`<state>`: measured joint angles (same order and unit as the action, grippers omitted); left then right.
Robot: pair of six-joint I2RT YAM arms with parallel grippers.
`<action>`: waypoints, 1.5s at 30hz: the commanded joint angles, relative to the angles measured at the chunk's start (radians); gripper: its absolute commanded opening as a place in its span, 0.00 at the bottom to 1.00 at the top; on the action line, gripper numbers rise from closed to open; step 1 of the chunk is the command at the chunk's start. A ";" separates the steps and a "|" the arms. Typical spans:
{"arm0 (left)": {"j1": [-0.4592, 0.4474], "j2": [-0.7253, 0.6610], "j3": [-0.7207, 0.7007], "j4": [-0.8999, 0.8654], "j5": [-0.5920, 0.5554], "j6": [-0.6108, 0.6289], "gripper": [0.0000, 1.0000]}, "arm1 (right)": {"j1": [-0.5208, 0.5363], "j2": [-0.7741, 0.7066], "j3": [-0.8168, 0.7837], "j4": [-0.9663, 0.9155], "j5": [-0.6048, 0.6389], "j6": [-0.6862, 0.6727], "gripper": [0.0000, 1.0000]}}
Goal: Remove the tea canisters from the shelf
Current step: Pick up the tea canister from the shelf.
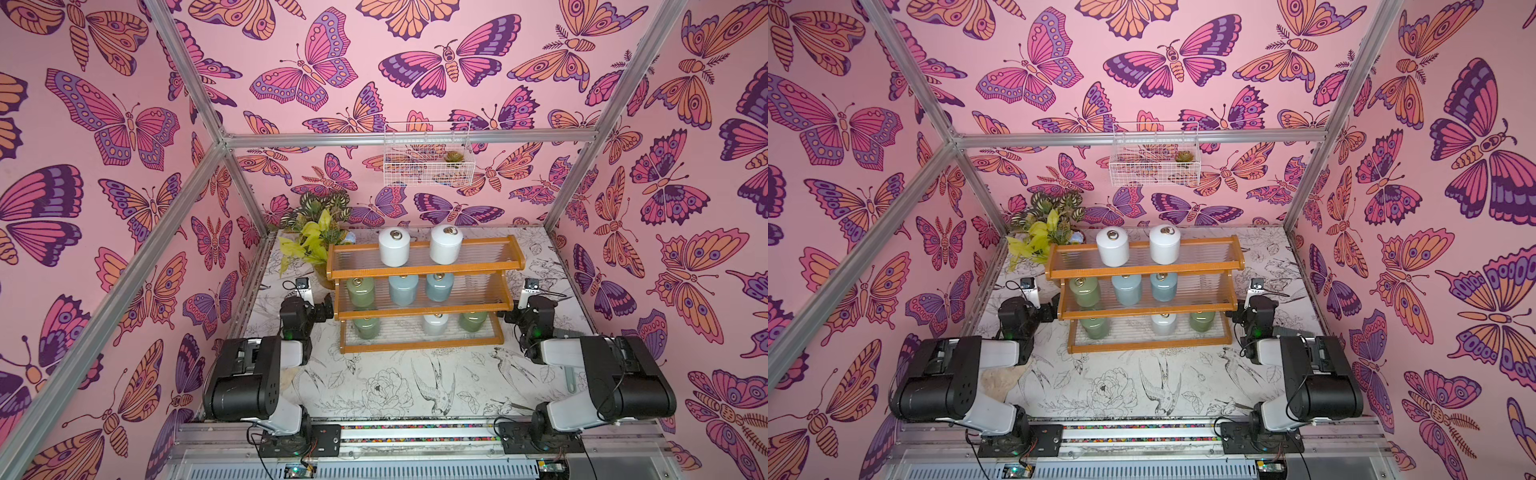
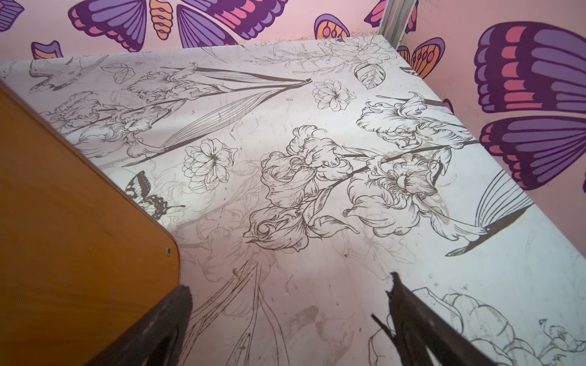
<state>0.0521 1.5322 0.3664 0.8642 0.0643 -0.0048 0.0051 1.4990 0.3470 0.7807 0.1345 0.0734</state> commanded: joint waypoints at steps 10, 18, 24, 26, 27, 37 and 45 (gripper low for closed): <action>0.000 -0.109 0.034 -0.124 -0.083 -0.040 0.99 | -0.004 0.004 0.040 0.058 0.008 0.003 0.99; -0.006 -0.400 0.145 -0.539 -0.189 -0.183 0.99 | -0.005 0.003 0.038 0.057 0.009 0.003 0.99; -0.018 -0.543 0.246 -0.770 -0.237 -0.243 0.99 | -0.005 -0.022 0.049 0.025 0.058 0.027 0.99; -0.020 -0.587 0.259 -0.803 -0.247 -0.248 0.99 | -0.004 -0.058 0.062 -0.034 0.119 0.048 0.99; -0.020 -0.607 0.266 -0.818 -0.250 -0.251 0.99 | -0.004 -0.081 0.076 -0.089 0.162 0.064 0.99; -0.020 -0.640 0.349 -0.913 -0.160 -0.285 0.99 | 0.001 -0.391 0.161 -0.460 0.546 0.143 0.99; -0.021 -0.597 0.454 -0.946 -0.097 -0.254 0.99 | 0.010 -0.562 0.368 -0.624 0.550 0.053 0.99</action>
<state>0.0368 0.9287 0.7757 -0.0494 -0.0692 -0.2733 0.0040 0.9661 0.6254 0.2543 0.6659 0.1627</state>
